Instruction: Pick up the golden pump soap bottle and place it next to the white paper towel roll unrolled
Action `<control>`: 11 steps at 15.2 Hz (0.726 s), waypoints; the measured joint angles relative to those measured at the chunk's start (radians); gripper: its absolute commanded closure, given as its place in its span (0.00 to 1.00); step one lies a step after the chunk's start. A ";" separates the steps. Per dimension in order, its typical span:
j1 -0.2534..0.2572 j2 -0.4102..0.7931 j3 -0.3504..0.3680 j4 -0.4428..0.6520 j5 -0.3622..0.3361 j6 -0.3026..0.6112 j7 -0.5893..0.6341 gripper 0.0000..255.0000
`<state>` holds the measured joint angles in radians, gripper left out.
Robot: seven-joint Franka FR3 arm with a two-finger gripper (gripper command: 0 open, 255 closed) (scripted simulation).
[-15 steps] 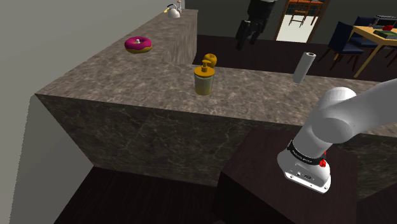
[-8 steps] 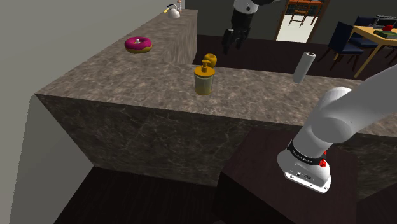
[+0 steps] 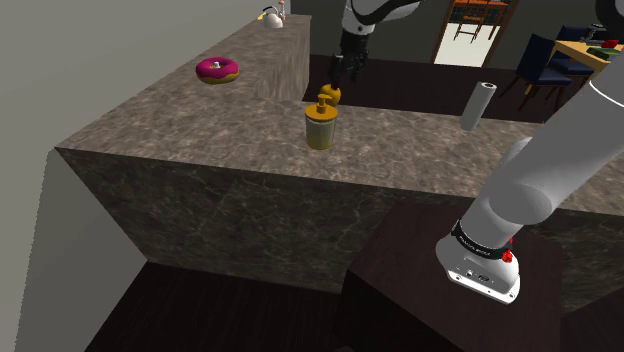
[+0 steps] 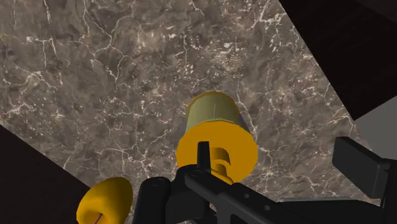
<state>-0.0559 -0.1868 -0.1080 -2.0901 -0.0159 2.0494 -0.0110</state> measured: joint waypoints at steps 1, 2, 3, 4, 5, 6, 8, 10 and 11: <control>-0.001 0.037 -0.003 0.021 0.005 0.015 -0.005 0.00; -0.001 0.079 -0.007 0.042 0.012 0.033 -0.012 0.00; -0.005 0.117 -0.014 0.070 0.018 0.041 -0.024 0.00; -0.009 0.151 -0.018 0.098 0.025 0.045 -0.033 0.00; -0.010 0.185 -0.020 0.125 0.031 0.050 -0.038 0.00; -0.013 0.221 -0.023 0.153 0.038 0.055 -0.046 0.00; -0.020 0.314 -0.027 0.230 0.056 0.066 -0.061 0.00; -0.030 0.387 -0.031 0.291 0.072 0.075 -0.079 0.00; -0.032 0.400 -0.031 0.297 0.074 0.081 -0.081 0.00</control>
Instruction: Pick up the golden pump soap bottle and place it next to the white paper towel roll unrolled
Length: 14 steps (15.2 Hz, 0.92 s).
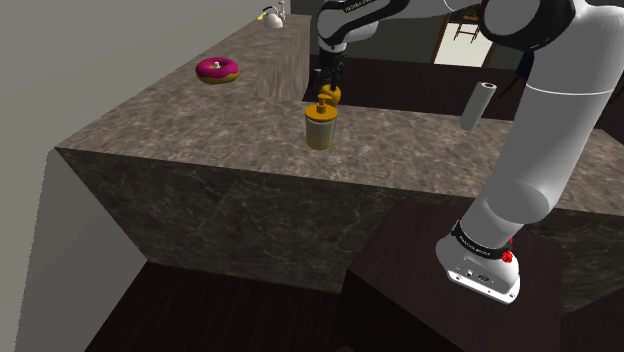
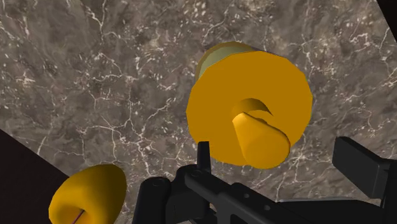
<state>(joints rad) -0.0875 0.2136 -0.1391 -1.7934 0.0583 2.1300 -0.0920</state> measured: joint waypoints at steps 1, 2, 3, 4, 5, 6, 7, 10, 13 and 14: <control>-0.001 0.011 0.000 0.000 0.002 0.010 -0.003 0.00; -0.002 0.018 0.000 -0.002 0.004 0.019 -0.004 0.00; -0.003 0.028 0.000 0.000 0.006 0.028 -0.006 0.00; -0.003 0.035 0.001 -0.004 0.007 0.038 -0.007 0.00; -0.003 0.044 0.002 -0.004 0.009 0.047 -0.006 0.00; -0.003 0.050 0.002 -0.009 0.010 0.058 -0.007 0.00; -0.003 0.053 0.002 -0.018 0.011 0.070 -0.008 0.00; -0.004 0.058 0.003 -0.019 0.012 0.076 -0.009 0.00; -0.004 0.059 0.003 -0.019 0.012 0.077 -0.010 0.00; -0.004 0.059 0.003 -0.019 0.012 0.077 -0.010 1.00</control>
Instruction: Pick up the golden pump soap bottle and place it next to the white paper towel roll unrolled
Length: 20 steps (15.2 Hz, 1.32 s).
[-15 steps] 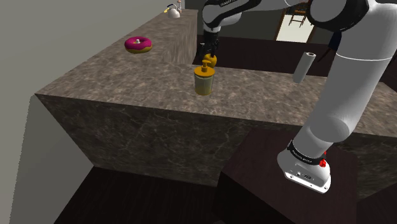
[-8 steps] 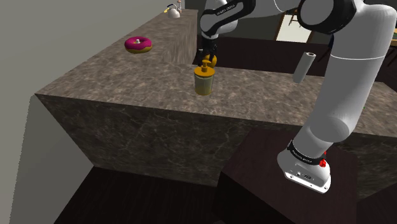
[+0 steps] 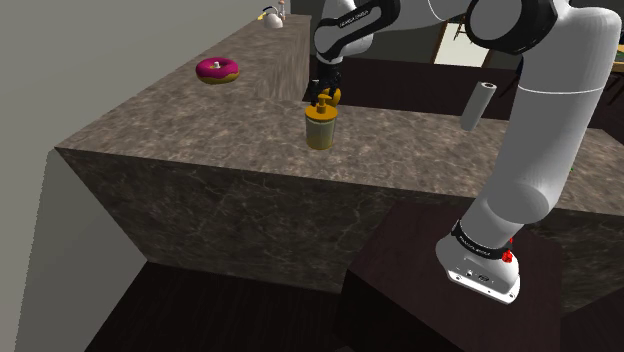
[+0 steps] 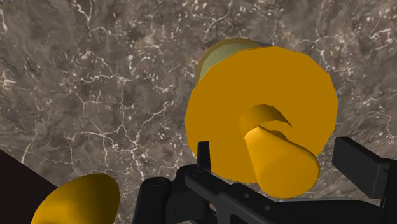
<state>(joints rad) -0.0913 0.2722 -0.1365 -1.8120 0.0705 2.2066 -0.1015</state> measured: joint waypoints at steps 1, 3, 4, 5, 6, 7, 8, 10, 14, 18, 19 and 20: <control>0.000 0.000 0.000 0.000 0.000 0.000 0.000 1.00; 0.000 0.000 0.000 0.000 0.000 0.000 0.000 1.00; 0.000 0.000 0.000 0.000 0.000 0.000 0.000 1.00; 0.000 0.000 0.000 0.000 0.000 0.000 0.000 1.00; 0.000 0.000 0.000 0.000 0.000 0.000 0.000 1.00; 0.000 0.000 0.000 0.000 0.000 0.000 0.000 1.00; 0.000 0.000 0.000 0.000 0.000 0.000 0.000 1.00; 0.000 0.000 0.000 0.000 0.000 0.000 0.000 1.00; 0.001 -0.013 -0.001 0.020 -0.003 -0.034 0.003 1.00; 0.001 -0.027 -0.002 0.054 -0.007 -0.081 0.006 1.00; 0.001 -0.033 -0.002 0.061 -0.008 -0.094 0.007 1.00; 0.001 -0.036 -0.003 0.070 -0.009 -0.106 0.007 1.00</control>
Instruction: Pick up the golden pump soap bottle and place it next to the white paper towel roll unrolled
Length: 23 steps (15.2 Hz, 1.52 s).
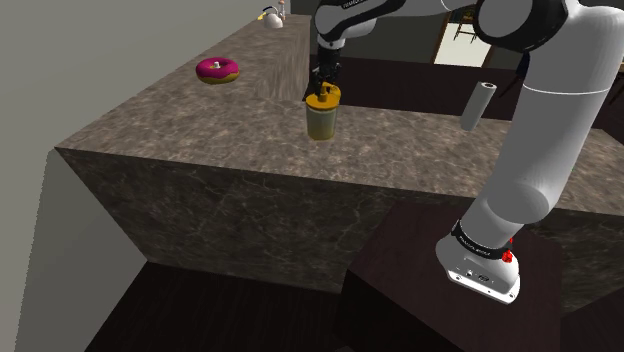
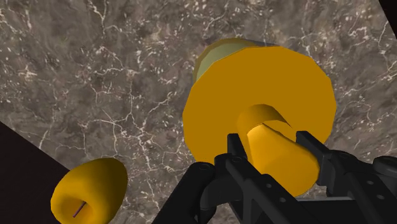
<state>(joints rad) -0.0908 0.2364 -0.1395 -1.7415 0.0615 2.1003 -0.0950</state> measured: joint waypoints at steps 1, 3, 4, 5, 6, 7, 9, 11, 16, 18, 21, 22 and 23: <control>0.000 -0.004 0.000 0.008 -0.001 -0.012 0.000 1.00; 0.001 -0.007 0.000 0.034 -0.002 -0.041 0.003 1.00; 0.000 -0.009 -0.001 0.044 -0.003 -0.053 0.003 1.00; 0.000 -0.014 -0.001 0.051 -0.004 -0.064 0.004 1.00; 0.000 -0.014 -0.001 0.064 -0.004 -0.077 0.005 1.00; 0.001 -0.019 -0.001 0.072 -0.005 -0.091 0.006 1.00; 0.000 -0.021 -0.002 0.096 -0.006 -0.116 0.006 1.00; 0.000 -0.021 -0.002 0.124 -0.006 -0.144 0.007 1.00; -0.002 -0.023 -0.003 0.189 -0.008 -0.212 0.009 1.00; -0.001 -0.028 -0.003 0.206 -0.009 -0.233 0.011 1.00; -0.002 -0.018 -0.003 0.261 -0.008 -0.279 0.012 1.00; -0.003 -0.019 -0.003 0.275 -0.008 -0.294 0.012 1.00; -0.003 -0.017 -0.004 0.292 -0.008 -0.309 0.012 1.00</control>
<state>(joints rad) -0.0942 0.2195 -0.1430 -1.4493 0.0539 1.7917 -0.0830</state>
